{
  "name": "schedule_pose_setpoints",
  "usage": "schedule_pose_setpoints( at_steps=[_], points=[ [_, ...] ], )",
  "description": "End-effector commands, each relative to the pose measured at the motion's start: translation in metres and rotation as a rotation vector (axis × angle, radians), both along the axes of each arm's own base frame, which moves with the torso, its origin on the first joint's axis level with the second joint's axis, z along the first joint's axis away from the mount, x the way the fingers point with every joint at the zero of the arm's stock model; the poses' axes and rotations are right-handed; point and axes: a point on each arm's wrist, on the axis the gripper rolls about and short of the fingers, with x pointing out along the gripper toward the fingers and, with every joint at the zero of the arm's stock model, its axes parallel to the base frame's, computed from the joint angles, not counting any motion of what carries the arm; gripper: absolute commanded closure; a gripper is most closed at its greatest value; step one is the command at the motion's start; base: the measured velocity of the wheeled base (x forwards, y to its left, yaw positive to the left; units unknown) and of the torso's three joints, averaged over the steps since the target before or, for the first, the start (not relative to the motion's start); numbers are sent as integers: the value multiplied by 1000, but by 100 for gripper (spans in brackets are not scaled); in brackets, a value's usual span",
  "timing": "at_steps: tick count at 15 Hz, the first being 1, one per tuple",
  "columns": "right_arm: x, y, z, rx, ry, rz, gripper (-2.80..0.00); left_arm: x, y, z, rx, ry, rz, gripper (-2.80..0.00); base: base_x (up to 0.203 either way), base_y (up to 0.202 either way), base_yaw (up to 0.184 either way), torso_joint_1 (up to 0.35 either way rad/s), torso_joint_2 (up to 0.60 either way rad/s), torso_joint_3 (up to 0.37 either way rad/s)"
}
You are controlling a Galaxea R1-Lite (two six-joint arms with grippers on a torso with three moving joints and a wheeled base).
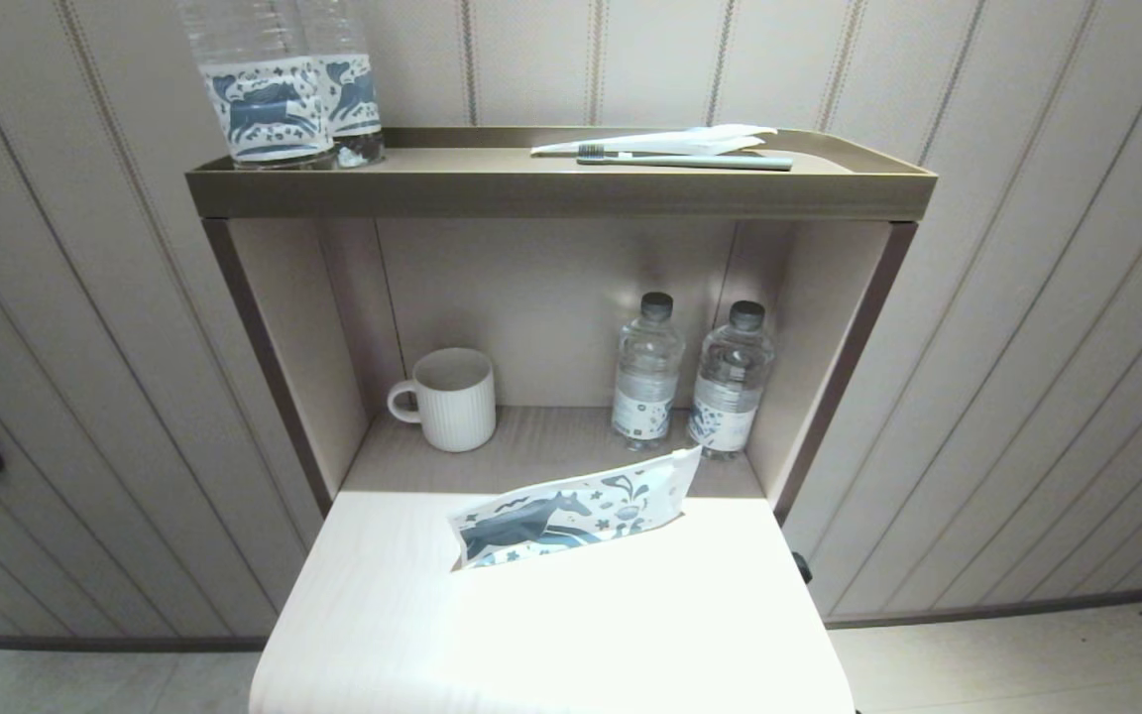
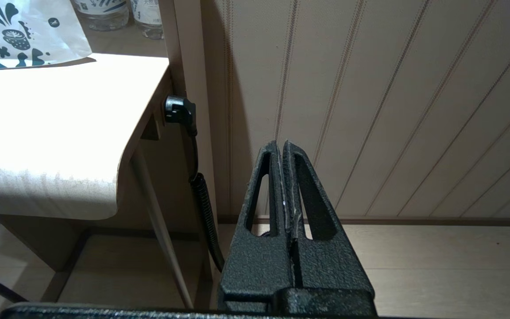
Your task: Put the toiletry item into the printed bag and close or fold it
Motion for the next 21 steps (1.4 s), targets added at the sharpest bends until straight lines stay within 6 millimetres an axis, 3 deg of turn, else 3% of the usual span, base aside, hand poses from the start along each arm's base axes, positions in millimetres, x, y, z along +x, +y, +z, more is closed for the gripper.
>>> schedule_pose_setpoints(
  at_steps=[1,21],
  points=[
    [0,0,0,-1,1,0,0,0,0,0,-12,-1,1,0,0,0,0,0,0,0],
    [0,0,0,-4,1,5,0,0,1,1,-93,-6,-4,0,0,0,0,0,0,0]
  ],
)
